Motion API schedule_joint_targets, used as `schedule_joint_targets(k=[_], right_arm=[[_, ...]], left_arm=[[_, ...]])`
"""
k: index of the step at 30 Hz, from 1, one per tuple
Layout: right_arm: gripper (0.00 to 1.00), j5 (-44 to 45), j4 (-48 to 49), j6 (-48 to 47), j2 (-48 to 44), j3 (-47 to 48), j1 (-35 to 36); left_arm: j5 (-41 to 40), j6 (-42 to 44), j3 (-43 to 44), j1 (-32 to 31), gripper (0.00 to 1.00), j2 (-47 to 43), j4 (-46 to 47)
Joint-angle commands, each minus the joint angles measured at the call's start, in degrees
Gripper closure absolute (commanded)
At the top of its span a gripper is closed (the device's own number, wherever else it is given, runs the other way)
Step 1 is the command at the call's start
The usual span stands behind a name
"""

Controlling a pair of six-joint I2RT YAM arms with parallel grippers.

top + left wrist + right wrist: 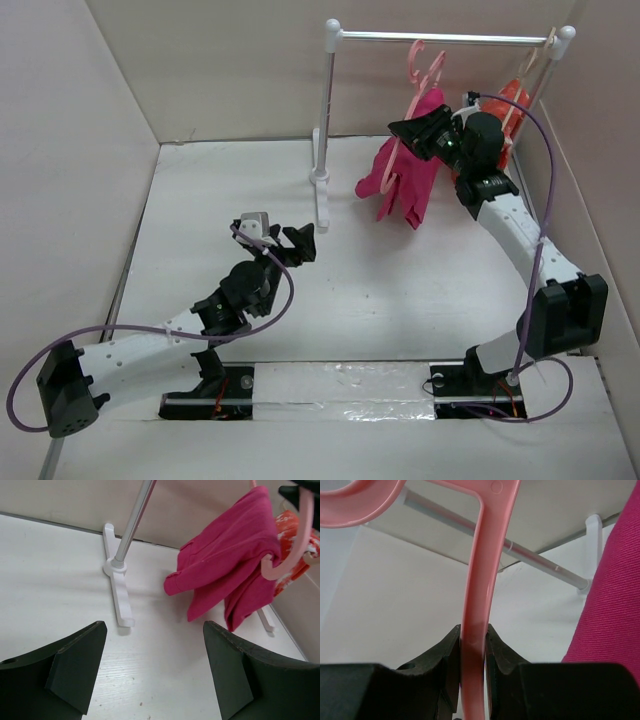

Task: Place the trousers on the hanger
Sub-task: Place the hanger at the clothesline.

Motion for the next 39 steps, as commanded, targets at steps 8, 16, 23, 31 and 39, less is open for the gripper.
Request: schedule_joint_targets(k=[8, 16, 23, 31, 39], right_arm=[[1.0, -7.5, 7.6, -1.2, 4.7, 14.9, -3.4], [1.0, -9.0, 9.3, 1.1, 7.9, 16.6, -6.2], [1.0, -10.2, 6.4, 1.0, 12.6, 20.2, -7.8], [0.85, -12.4, 11.2, 2.2, 13.6, 14.3, -9.0], [0.0, -2.1, -0.3, -10.1, 4.1, 10.5, -8.4]], left_arm=[[1.4, -0.9, -1.4, 0.7, 0.24, -1.6, 3.4], [1.9, -1.2, -1.3, 0.7, 0.25, -1.1, 3.4], [2.3, -1.2, -1.4, 0.7, 0.25, -0.7, 3.8], [1.7, -0.7, -1.2, 0.7, 0.25, -0.5, 3.5], [-0.3, -0.5, -0.3, 0.7, 0.23, 0.3, 2.4]])
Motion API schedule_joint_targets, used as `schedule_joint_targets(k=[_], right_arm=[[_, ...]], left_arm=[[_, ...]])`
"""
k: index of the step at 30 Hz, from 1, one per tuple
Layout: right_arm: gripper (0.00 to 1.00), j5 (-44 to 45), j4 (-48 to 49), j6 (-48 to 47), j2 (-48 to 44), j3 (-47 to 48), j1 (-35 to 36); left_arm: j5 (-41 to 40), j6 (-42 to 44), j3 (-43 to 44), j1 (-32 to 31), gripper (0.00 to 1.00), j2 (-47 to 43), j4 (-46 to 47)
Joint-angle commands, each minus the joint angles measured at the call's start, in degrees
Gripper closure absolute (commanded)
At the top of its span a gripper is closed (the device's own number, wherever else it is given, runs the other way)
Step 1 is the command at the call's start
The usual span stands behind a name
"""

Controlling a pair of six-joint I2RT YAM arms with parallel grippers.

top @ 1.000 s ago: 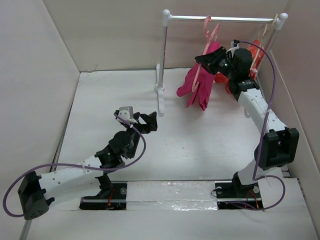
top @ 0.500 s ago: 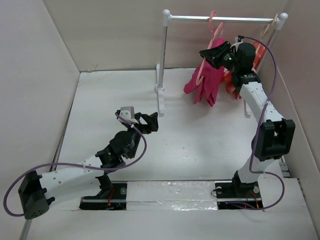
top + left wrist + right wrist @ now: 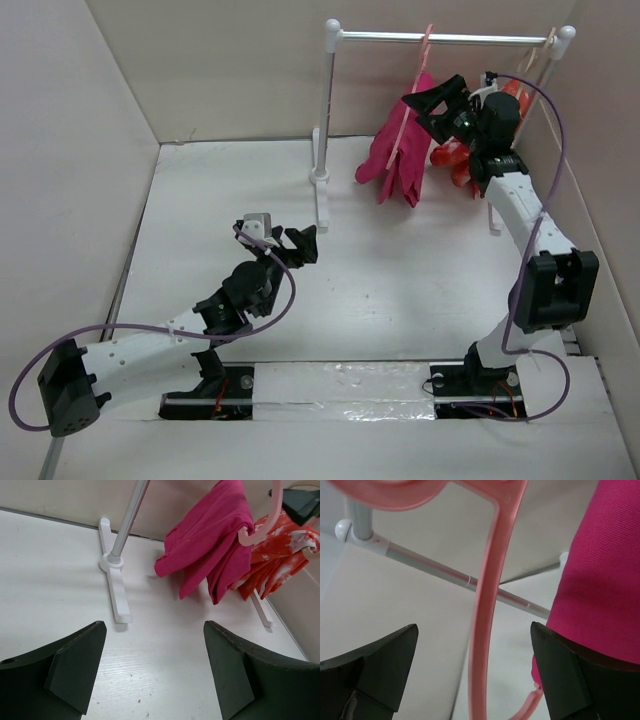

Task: Place the trousers on the hanger
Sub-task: Place the hanger at the clothesline, then reset both arms

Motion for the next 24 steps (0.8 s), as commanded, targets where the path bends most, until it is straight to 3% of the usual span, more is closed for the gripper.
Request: schedule_joint_targets(k=[1, 6, 7, 13, 18, 21, 24], right_arm=[[0.0, 6.2, -1.4, -8.1, -9.2, -1.5, 0.4], [0.0, 13.4, -2.7, -15.7, -22.5, -12.7, 1.0], [0.0, 14.6, -2.6, -16.9, -25.4, -18.4, 1.6], [0.0, 13.8, -1.9, -24.0, -52.6, -41.7, 7.8], [0.0, 15.0, -13.6, -24.3, -76.4, -60.1, 12.3], [0.0, 18.9, -22.5, -23.7, -83.4, -62.4, 13.6], [0.0, 18.7, -24.3, -24.4, -87.2, -62.6, 14.9]], left_arm=[[-2.2, 0.5, 0.7, 0.3, 0.22, 0.0, 1.1], [-2.1, 0.5, -0.4, 0.3, 0.19, -0.2, 2.5], [-2.1, 0.6, -0.4, 0.3, 0.19, 0.0, 2.9], [-1.7, 0.8, 1.0, 0.3, 0.18, 2.6, 2.1], [-1.2, -1.9, 1.4, 0.3, 0.18, 2.4, 1.1], [0.9, -6.4, 0.9, 0.3, 0.18, 2.4, 0.4], [3.1, -9.1, 1.5, 0.3, 0.17, 3.3, 0.1]])
